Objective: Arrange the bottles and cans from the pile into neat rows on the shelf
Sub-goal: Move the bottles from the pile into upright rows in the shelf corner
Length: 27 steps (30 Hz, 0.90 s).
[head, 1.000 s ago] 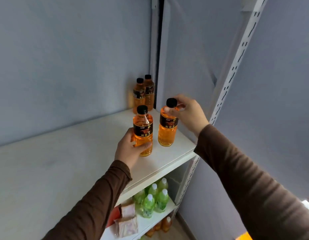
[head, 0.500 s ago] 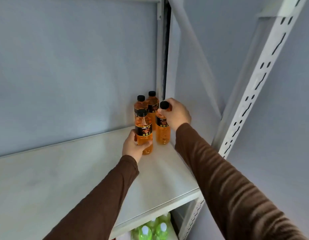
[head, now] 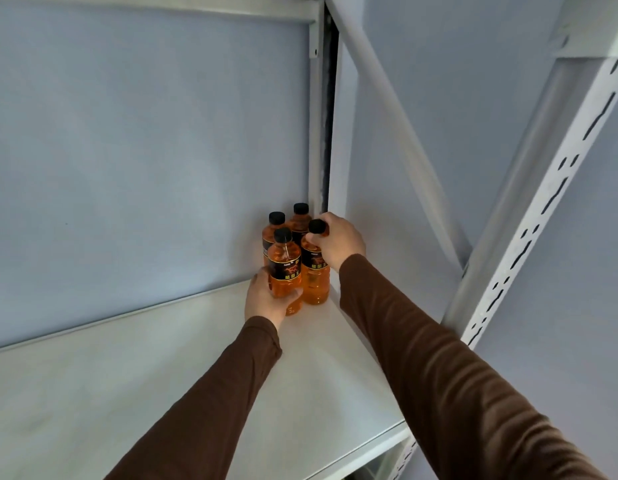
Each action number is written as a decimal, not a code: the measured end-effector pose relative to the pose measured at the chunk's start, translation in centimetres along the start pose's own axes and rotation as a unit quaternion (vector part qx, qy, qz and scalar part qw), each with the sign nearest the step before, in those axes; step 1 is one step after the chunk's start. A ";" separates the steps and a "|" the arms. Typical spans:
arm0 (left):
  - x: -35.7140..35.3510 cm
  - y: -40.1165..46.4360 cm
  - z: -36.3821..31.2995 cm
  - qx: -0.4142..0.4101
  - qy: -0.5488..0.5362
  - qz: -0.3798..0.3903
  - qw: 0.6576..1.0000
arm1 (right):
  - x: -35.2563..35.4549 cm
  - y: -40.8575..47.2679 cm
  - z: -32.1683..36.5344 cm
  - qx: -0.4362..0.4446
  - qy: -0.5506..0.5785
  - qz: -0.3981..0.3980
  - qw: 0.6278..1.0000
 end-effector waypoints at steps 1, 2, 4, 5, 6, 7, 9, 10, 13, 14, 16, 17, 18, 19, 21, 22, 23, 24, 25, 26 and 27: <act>0.0 0.2 0.1 0.000 0.007 -0.001 1.000 | 0.0 0.2 0.0 0.000 0.002 0.001 1.000; 0.0 0.4 0.1 -0.002 0.014 -0.001 1.000 | -0.1 0.3 0.0 0.000 0.006 0.001 1.000; 0.1 0.7 0.3 -0.005 0.026 0.001 1.000 | -0.2 0.7 0.1 0.003 0.010 0.007 1.000; 0.0 0.8 0.3 -0.004 0.030 0.003 1.000 | -0.3 0.8 0.1 0.006 0.009 0.013 1.000; 0.0 0.8 0.4 -0.004 0.033 0.006 0.999 | -0.3 0.9 0.2 0.009 0.004 0.021 1.000; 0.0 0.8 0.5 -0.006 0.036 0.008 0.999 | -0.3 1.1 0.3 0.011 -0.006 0.030 0.999; -0.1 0.6 0.7 -0.013 0.040 0.009 0.999 | 0.0 1.3 0.7 0.014 -0.047 0.044 0.998; -0.1 0.5 0.9 -0.016 0.039 0.010 0.999 | 0.2 1.4 0.8 0.017 -0.072 0.048 0.996; -0.1 0.1 1.6 -0.023 0.034 0.020 0.999 | 0.9 1.6 1.2 0.039 -0.138 0.050 0.988; -0.1 0.0 1.8 -0.026 0.040 0.026 0.999 | 1.1 1.7 1.3 0.046 -0.158 0.052 0.985; -0.3 -0.2 2.3 -0.032 0.052 0.038 0.997 | 1.4 1.7 1.6 0.059 -0.194 0.062 0.977; -0.3 -0.3 2.4 -0.033 0.057 0.041 0.997 | 1.6 1.7 1.7 0.067 -0.210 0.065 0.973; -0.4 -0.4 2.5 -0.035 0.065 0.042 0.996 | 1.7 1.7 1.8 0.073 -0.225 0.066 0.969; -0.5 -0.4 2.4 -0.036 0.073 0.042 0.996 | 1.8 1.7 1.9 0.080 -0.239 0.064 0.966; -0.6 -0.3 2.3 -0.039 0.083 0.046 0.995 | 1.9 1.6 1.8 0.090 -0.259 0.054 0.960; -0.7 -0.3 2.3 -0.041 0.084 0.048 0.994 | 2.0 1.5 1.7 0.094 -0.266 0.047 0.958; -0.8 -0.3 2.3 -0.043 0.085 0.050 0.994 | 2.0 1.5 1.6 0.096 -0.271 0.041 0.957; -0.8 -0.3 2.3 -0.044 0.087 0.051 0.994 | 1.9 1.4 1.6 0.097 -0.275 0.037 0.956; -0.9 -0.3 2.3 -0.046 0.087 0.050 0.994 | 1.9 1.4 1.6 0.099 -0.279 0.034 0.955; -0.9 -0.2 2.3 -0.047 0.086 0.048 0.994 | 1.9 1.3 1.6 0.102 -0.283 0.033 0.953; -0.9 -0.2 2.3 -0.047 0.086 0.045 0.994 | 1.9 1.2 1.7 0.104 -0.287 0.033 0.952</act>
Point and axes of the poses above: each hand's wrist, its own y-axis towards the middle knuckle, its own x-axis out of the back of the hand, z = x × y, the point moved 2 cm from there along y, towards the middle knuckle, and after that the axes turned 9 degrees about z, right-handed, at the moved point
